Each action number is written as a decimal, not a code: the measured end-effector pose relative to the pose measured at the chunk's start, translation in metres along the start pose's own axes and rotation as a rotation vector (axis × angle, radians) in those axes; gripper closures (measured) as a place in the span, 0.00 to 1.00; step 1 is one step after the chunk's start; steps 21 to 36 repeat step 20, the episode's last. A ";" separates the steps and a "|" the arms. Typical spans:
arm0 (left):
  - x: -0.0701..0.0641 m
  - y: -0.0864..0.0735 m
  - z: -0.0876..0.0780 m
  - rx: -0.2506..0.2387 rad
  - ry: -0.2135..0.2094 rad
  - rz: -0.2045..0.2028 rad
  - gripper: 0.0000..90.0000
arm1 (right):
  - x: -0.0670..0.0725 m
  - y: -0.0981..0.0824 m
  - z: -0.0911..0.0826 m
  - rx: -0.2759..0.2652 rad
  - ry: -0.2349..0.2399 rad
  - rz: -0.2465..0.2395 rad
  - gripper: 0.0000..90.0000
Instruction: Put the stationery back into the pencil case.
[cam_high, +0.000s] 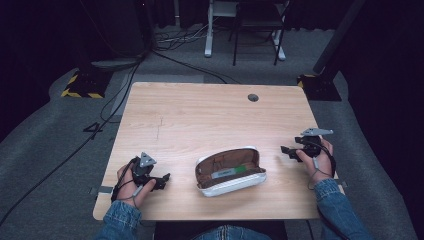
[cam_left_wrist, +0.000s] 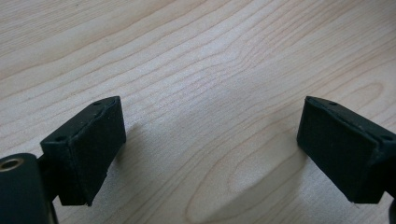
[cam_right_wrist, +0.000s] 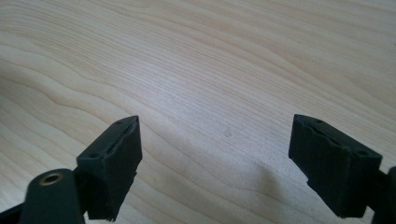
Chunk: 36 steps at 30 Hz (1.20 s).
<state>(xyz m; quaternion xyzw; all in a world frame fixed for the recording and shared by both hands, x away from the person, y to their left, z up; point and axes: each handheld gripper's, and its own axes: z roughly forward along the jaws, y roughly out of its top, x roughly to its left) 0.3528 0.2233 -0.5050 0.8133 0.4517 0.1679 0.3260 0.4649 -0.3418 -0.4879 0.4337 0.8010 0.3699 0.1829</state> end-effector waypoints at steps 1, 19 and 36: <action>0.000 0.000 0.000 0.000 -0.002 -0.003 0.09 | 0.000 -0.002 0.002 0.007 -0.004 0.003 0.20; 0.000 0.000 0.000 0.000 0.001 0.001 0.09 | -0.001 -0.008 0.016 0.037 -0.048 -0.002 0.09; 0.000 0.000 0.000 0.002 0.002 0.001 0.09 | -0.001 -0.008 0.016 0.037 -0.048 -0.001 0.09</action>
